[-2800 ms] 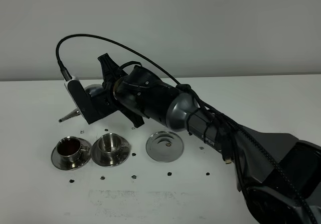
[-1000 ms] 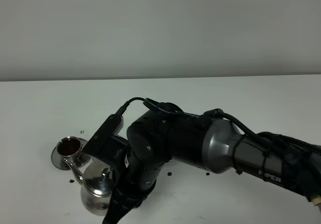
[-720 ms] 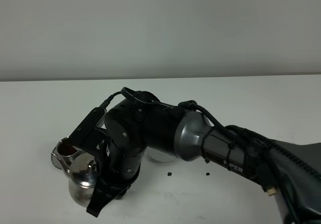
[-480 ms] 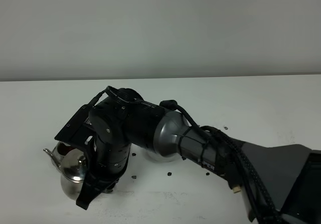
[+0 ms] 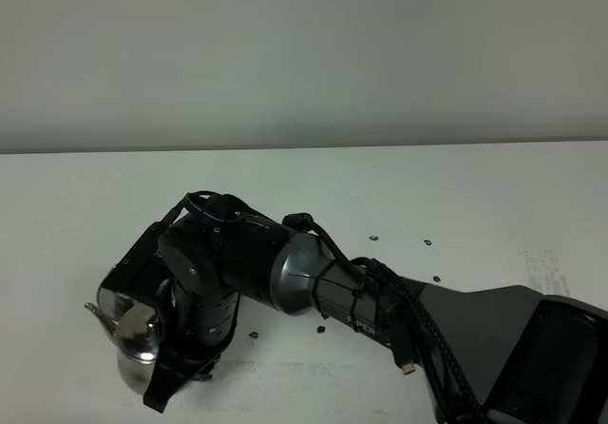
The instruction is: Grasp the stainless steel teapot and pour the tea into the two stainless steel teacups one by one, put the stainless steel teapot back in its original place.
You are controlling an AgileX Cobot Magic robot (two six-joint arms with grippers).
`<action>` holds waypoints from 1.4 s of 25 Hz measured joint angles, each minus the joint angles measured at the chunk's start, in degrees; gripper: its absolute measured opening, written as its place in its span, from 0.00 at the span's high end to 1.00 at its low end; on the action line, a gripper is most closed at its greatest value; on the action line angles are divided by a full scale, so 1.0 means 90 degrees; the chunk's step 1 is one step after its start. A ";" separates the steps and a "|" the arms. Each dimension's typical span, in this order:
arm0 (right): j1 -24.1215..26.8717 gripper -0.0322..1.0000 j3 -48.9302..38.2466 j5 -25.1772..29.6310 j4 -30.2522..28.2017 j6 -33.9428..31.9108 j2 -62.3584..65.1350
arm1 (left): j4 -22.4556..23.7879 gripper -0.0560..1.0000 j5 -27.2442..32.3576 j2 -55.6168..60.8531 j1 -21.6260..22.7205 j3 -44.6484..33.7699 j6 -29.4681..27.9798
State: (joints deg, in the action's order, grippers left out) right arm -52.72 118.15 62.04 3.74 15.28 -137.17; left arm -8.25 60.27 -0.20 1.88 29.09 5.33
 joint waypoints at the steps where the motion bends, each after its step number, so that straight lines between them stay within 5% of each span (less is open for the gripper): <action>1: 0.0000 0.77 0.0008 -0.0006 -0.0006 0.0000 -0.0014 | 0.0000 0.48 0.0000 0.0000 0.0000 0.0000 0.0000; 15: 0.0106 0.77 -0.0163 0.0768 -0.0648 0.0011 0.0820 | 0.0000 0.48 0.0000 0.0000 0.0000 0.0000 0.0000; 24: 0.0782 0.77 -0.3411 -0.1119 -0.0846 0.0019 0.2761 | 0.0000 0.48 0.0000 0.0000 0.0000 0.0000 0.0000; 35: 0.1333 0.77 -0.4336 -0.1844 -0.3664 0.0293 0.2997 | 0.0000 0.48 0.0000 0.0000 0.0000 0.0000 0.0000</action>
State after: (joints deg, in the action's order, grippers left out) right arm -40.73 79.12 45.45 -29.23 17.91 -110.20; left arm -8.25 60.27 -0.20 1.88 29.09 5.33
